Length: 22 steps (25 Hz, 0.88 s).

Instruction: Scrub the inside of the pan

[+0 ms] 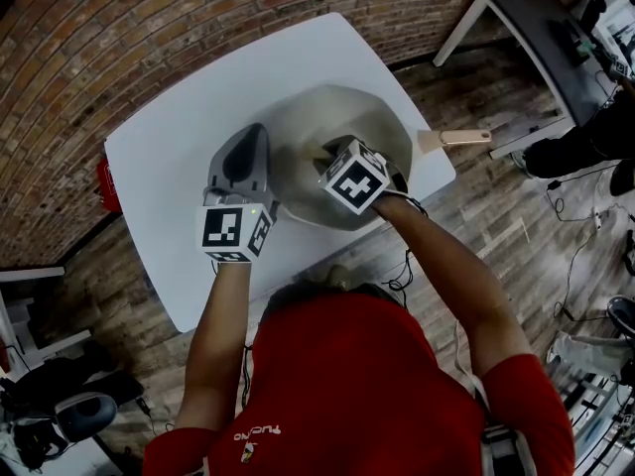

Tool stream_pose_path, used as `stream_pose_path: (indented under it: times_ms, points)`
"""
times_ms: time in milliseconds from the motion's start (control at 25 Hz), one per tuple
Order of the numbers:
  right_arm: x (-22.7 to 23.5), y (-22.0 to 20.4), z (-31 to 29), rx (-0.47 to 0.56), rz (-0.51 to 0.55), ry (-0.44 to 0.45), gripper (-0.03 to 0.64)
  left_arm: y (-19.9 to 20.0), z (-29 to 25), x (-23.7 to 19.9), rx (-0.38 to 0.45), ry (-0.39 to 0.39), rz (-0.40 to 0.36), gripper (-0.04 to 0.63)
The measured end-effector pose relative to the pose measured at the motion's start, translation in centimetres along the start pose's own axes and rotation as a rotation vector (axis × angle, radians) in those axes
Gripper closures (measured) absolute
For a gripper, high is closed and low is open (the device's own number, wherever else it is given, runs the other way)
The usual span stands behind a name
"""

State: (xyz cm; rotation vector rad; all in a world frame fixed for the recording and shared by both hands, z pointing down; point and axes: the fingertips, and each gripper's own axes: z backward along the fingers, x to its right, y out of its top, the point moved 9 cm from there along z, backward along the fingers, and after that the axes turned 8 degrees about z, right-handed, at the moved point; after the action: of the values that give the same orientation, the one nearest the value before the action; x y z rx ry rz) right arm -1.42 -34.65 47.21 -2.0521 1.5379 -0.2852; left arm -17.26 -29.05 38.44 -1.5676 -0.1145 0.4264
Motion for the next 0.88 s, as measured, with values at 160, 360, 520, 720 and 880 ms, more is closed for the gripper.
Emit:
stream_pose_path:
  times_ms: [160,360,520,720,880]
  points:
    - [1.9,-1.1,1.2,-0.049,-0.006,-0.059,0.531,0.0,0.0,0.3,0.003,0.002,0.001,0.581]
    - [3.5,-2.3,2.7,-0.105,-0.002,-0.121,0.531,0.1,-0.1,0.5,0.007,0.003,0.004,0.581]
    - [3.8,-2.8,3.5,-0.114,-0.017,-0.145,0.531,0.0,-0.2,0.4,0.005,0.0,0.005,0.581]
    - [1.1,-0.6,4.5,-0.033,0.031,-0.097,0.531,-0.2,-0.3,0.0,0.008,0.0,0.011,0.581]
    - [-2.0,1.1,4.0,0.009,0.067,-0.017,0.531,-0.2,-0.5,0.3,0.009,-0.007,0.011,0.581]
